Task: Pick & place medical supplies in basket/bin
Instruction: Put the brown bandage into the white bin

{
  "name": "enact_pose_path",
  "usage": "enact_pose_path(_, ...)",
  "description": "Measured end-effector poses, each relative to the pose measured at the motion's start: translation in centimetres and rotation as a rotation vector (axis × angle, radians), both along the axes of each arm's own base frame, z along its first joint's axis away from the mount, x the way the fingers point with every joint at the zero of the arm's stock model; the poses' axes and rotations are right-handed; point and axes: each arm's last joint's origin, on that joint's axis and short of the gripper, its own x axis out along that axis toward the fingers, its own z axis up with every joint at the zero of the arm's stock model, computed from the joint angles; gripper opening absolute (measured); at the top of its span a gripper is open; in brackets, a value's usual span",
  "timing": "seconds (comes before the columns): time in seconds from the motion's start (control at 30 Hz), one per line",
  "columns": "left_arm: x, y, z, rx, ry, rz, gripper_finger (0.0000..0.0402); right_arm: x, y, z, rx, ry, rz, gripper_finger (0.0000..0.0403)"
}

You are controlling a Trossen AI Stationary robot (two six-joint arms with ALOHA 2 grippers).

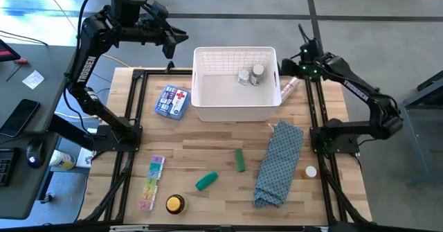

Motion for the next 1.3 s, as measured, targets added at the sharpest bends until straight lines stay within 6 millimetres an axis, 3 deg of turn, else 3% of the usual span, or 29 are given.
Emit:
enact_pose_path(0.1,0.0,0.1,0.1,0.017,0.000,0.008,0.0129,-0.8,0.0,-0.6,0.013,0.079,-0.084,0.0134)
enact_pose_path(0.33,0.1,0.1,0.3,0.045,-0.011,0.005,0.0129,-0.1,-1.6,-3.8,0.175,0.082,-0.146,0.0136)
enact_pose_path(0.63,0.0,0.1,0.1,0.042,0.011,0.000,0.0129,0.2,-2.9,-6.5,0.289,0.127,-0.419,0.0136)
enact_pose_path(0.9,0.0,0.1,0.0,0.110,0.051,-0.034,0.0129,0.9,-4.5,-9.9,0.413,0.149,-0.544,0.0136)
enact_pose_path(1.07,-0.1,0.0,-0.2,0.121,0.081,-0.049,0.0129,1.2,-5.1,-11.4,0.450,0.172,-0.531,0.0138)
enact_pose_path(1.3,-0.5,-0.2,-1.1,0.138,0.209,-0.060,0.0129,1.6,-5.8,-11.8,0.402,0.150,-0.501,0.0200)
